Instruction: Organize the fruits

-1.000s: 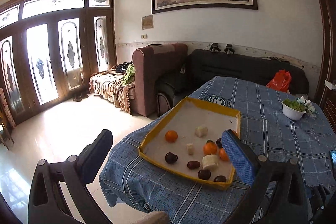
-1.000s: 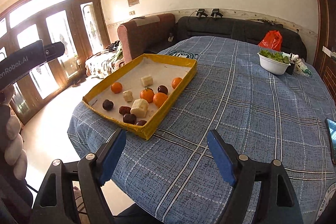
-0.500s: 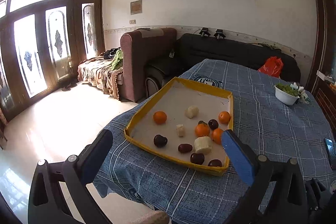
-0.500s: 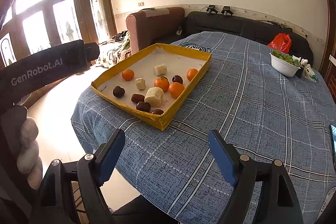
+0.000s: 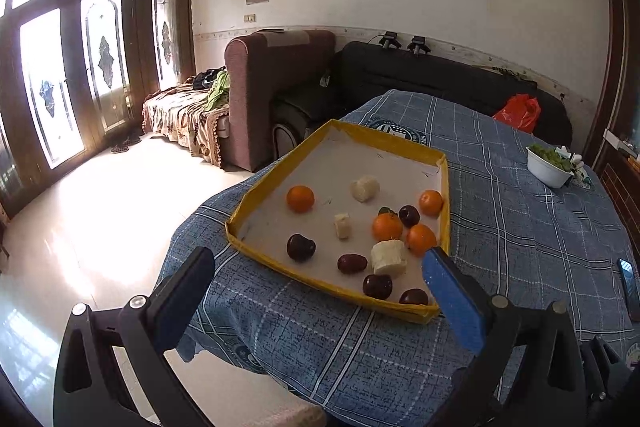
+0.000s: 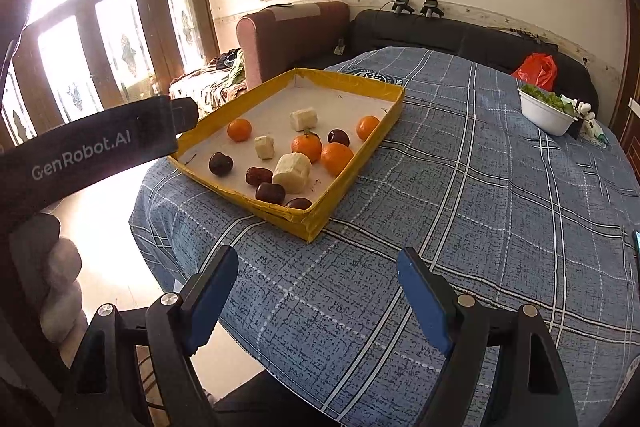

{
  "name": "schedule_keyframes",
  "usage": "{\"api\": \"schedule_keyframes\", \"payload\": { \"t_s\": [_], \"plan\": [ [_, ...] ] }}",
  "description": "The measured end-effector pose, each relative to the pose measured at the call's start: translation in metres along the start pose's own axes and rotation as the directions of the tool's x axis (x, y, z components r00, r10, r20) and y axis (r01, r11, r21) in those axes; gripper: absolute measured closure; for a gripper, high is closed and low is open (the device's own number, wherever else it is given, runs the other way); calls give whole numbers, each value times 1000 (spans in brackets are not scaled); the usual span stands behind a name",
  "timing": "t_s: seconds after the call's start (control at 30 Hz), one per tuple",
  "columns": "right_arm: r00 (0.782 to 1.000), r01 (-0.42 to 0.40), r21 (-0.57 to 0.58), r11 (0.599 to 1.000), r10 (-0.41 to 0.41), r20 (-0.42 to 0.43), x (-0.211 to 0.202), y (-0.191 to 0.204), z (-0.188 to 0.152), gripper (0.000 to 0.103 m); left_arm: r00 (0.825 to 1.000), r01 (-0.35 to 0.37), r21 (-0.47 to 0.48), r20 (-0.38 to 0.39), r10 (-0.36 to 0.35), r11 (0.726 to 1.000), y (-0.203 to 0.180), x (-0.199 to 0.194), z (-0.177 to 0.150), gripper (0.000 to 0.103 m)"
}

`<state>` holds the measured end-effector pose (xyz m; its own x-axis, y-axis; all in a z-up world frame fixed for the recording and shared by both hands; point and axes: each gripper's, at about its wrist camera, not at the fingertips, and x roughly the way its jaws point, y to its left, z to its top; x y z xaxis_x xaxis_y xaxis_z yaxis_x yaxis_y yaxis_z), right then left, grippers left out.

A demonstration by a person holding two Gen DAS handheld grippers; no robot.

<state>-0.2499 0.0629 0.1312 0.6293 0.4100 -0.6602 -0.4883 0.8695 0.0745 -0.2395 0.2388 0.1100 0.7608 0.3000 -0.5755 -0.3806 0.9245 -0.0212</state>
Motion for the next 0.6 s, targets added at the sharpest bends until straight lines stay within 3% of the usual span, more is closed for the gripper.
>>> {"api": "schedule_keyframes", "payload": {
  "t_s": [0.6],
  "plan": [
    [999, 17, 48, 999, -16, -30, 8, -10, -3, 17, 998, -3, 17, -60, 4, 1000, -9, 11, -7, 0]
  ]
}}
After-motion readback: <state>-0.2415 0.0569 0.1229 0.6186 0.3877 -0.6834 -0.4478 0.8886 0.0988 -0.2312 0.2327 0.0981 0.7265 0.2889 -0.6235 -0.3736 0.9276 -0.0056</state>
